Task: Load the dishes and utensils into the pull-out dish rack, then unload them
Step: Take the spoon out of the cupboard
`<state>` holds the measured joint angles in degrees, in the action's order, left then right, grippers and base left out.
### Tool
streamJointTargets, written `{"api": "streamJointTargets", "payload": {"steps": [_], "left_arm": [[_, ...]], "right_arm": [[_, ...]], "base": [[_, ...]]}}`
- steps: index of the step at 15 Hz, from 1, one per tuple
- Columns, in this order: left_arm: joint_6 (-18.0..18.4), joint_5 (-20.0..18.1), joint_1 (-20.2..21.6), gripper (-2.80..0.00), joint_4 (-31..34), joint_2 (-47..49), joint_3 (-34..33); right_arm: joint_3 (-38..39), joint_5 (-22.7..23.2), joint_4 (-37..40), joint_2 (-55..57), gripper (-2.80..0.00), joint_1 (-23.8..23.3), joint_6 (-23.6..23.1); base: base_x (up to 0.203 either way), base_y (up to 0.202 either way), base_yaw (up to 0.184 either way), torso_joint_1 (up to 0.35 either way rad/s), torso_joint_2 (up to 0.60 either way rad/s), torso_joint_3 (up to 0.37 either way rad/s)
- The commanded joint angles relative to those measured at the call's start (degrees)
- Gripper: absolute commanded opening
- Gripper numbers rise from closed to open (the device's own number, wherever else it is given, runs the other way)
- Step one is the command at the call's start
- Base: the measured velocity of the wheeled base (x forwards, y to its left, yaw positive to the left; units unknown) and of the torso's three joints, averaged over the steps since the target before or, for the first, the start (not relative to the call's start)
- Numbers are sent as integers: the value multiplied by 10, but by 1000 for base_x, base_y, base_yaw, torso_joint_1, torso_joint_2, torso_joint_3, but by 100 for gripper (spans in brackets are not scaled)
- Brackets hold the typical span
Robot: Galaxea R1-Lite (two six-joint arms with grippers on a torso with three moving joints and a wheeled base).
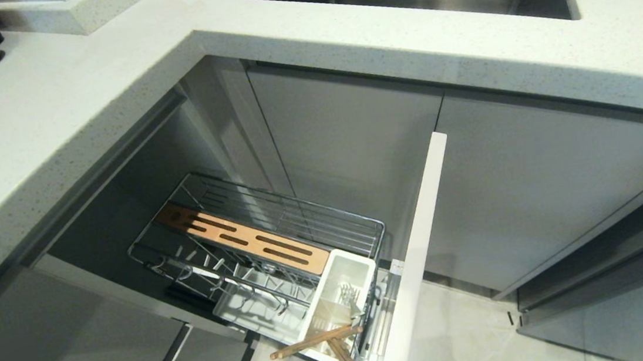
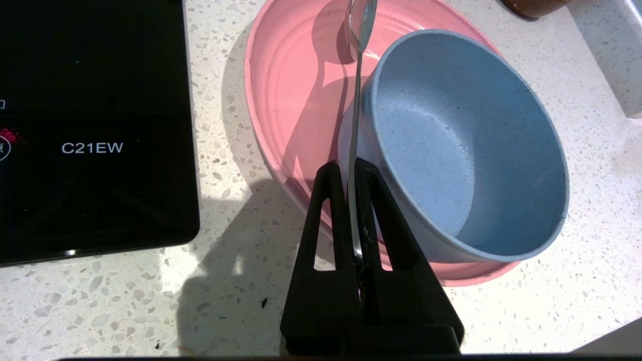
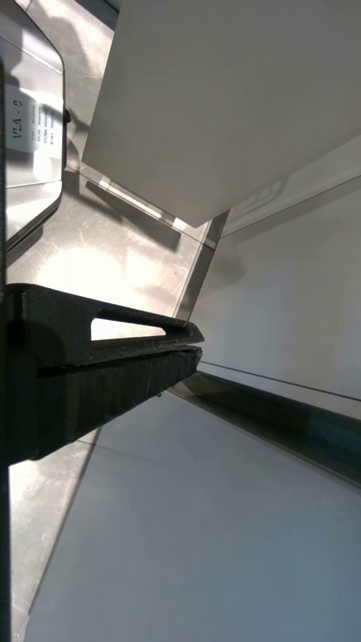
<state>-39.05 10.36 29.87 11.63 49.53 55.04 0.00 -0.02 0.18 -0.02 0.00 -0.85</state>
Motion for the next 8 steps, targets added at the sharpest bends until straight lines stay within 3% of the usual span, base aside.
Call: {"api": "streamJointTargets", "payload": {"steps": [1,3,4,8], "left_arm": [[-2,1,0,-280,1,1,-1],[-2,1,0,-280,1,1,-2],[-2,1,0,0,1,1,-2],[-2,3,0,0,1,-2,-1]], "right_arm": [[0,0,0,0,-280,0,0],[0,0,0,0,-280,0,0],[0,0,0,0,-280,0,0],[0,-1,0,0,-280,0,0]], "base": [[0,0,0,0,0,0],[0,0,0,0,0,0],[0,0,0,0,0,0],[0,0,0,0,0,0]]}}
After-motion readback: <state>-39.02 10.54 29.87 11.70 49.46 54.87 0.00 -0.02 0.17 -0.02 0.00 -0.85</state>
